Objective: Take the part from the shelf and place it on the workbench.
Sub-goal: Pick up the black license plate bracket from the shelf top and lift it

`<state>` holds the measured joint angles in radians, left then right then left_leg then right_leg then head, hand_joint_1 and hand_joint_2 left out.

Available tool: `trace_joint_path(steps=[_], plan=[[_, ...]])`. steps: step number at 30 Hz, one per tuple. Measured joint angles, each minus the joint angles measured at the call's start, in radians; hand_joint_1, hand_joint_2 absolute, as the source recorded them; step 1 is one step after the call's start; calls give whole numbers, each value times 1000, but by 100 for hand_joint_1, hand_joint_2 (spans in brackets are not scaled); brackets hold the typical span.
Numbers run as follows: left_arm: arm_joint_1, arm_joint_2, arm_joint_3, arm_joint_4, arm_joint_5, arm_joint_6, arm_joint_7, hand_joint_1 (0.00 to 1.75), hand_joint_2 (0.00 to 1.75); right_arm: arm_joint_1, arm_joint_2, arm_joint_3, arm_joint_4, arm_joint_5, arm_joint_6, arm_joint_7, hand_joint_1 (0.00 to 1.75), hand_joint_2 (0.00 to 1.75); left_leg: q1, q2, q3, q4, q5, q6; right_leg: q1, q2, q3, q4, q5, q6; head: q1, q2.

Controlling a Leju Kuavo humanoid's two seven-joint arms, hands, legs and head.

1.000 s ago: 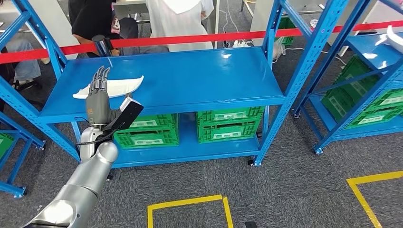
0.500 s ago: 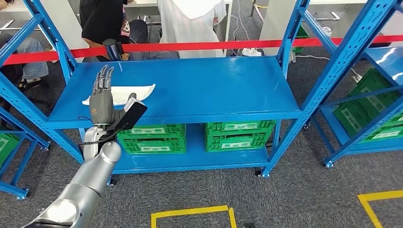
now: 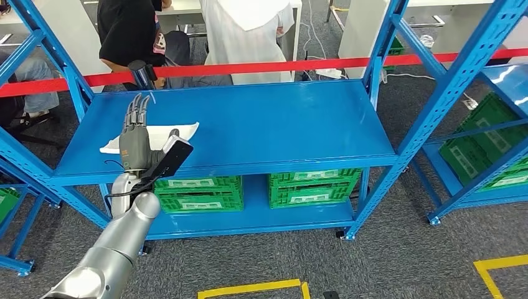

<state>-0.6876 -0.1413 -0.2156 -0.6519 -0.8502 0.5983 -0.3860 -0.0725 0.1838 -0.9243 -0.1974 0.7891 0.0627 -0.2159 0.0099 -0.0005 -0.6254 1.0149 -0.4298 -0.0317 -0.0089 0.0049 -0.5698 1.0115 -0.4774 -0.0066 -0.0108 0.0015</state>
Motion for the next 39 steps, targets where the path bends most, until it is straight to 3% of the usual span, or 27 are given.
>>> trace_joint_path(steps=[1,5,7,10,13,15,19,30,39], plan=[[1,-2,0,2,0,1,-1,0,0,0,-1,0,0,-1,0,1,0,0,-1,0,2,-2,-4,6,2,-1,-1,2,-4,1,0,0],[0,-10,-4,13,-10,2,-7,0,0,1,-4,-4,0,-7,-2,10,0,0,-2,-6,3,-1,4,15,6,-3,3,-1,-5,-29,0,0],[-8,-14,-8,20,-19,2,-7,0,0,0,-4,-6,0,-8,-4,12,0,0,-3,-6,4,-1,1,21,6,-3,7,-7,-5,-29,1,0],[-28,-16,-11,34,-34,4,-6,0,0,-1,-4,-8,0,-12,-9,6,0,0,-5,-6,4,0,-1,26,5,-3,10,-14,-4,-19,1,0],[-46,-17,-15,56,-50,4,-3,0,0,-1,-4,-14,0,-16,-11,-4,0,0,-7,-6,4,1,-2,29,1,-3,13,-18,-4,10,0,0],[-55,-17,-18,75,-52,-7,-8,0,0,-1,-4,-17,0,-10,-10,-2,0,0,-8,-6,4,1,-2,29,-1,-3,13,-19,-5,21,0,0],[-56,-11,-24,97,-50,-14,-28,0,175,-1,-3,-18,0,13,-5,19,0,0,-8,-5,6,1,-2,29,0,-3,13,-17,-5,22,0,0],[-8,31,-68,100,-180,50,-7,0,175,1,-2,-12,0,66,3,16,0,0,-7,-5,9,-1,-2,28,1,-3,13,-12,-8,20,0,0],[-40,17,-169,136,-361,53,33,0,175,1,-13,-6,0,48,-5,-59,0,0,-7,-5,9,0,-2,28,1,-3,13,-12,-8,20,0,0]])
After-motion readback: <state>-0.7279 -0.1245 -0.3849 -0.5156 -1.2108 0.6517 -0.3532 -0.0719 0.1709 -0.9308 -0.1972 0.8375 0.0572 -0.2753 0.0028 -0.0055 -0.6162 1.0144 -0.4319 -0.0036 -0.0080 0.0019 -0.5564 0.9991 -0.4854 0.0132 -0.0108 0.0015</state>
